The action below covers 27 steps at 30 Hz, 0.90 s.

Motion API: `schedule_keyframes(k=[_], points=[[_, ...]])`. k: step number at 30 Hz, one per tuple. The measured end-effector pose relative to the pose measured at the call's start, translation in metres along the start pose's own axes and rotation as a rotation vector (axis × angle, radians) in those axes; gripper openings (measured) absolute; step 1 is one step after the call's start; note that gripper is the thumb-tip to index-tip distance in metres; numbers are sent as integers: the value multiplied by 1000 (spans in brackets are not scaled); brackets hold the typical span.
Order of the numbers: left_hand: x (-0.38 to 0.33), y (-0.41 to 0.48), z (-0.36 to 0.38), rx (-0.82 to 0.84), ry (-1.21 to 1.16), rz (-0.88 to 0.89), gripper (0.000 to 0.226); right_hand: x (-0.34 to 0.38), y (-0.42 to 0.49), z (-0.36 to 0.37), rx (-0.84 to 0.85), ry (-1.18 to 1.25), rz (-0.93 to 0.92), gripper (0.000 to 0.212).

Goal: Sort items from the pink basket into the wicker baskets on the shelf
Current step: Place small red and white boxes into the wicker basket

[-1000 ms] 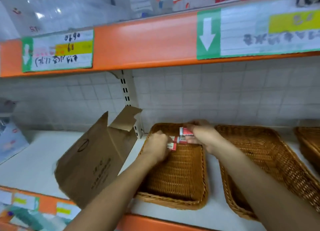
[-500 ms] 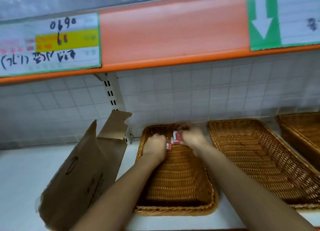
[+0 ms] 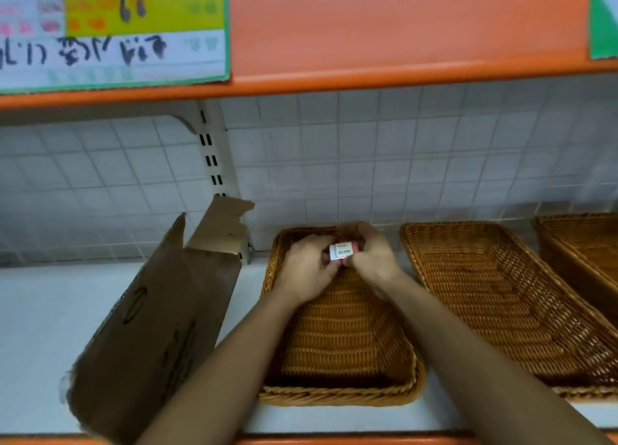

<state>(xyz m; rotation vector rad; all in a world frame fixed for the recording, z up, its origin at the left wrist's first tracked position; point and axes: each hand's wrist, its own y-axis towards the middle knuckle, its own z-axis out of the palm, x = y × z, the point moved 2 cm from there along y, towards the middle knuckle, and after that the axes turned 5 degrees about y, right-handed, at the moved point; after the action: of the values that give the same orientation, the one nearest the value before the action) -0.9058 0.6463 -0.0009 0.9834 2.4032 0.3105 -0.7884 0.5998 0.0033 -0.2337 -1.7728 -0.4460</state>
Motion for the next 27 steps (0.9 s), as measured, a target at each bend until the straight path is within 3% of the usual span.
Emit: schedule_keyframes(k=[4, 6, 8, 10, 13, 23, 27], points=[[3, -1, -2, -6, 44, -27, 23, 4, -5, 2, 14, -380, -177, 31], [4, -1, -3, 6, 122, -57, 33, 5, -6, 7, 6, -649, -275, 25], [7, -2, -3, 66, 264, -141, 48, 2, -6, 8, 4, -854, -261, 27], [9, -5, -2, 125, 388, -196, 42, -2, -5, 8, 25, -950, -177, 30], [6, -7, -1, 193, 471, -236, 30, -7, -3, 11, 62, -1015, -100, 28], [-1, -8, -1, 318, 500, -275, 30, -6, 2, 18, 183, -1053, -27, 28], [-3, -9, -4, 337, 487, -289, 32, -7, 0, 19, 203, -1046, 33, 37]])
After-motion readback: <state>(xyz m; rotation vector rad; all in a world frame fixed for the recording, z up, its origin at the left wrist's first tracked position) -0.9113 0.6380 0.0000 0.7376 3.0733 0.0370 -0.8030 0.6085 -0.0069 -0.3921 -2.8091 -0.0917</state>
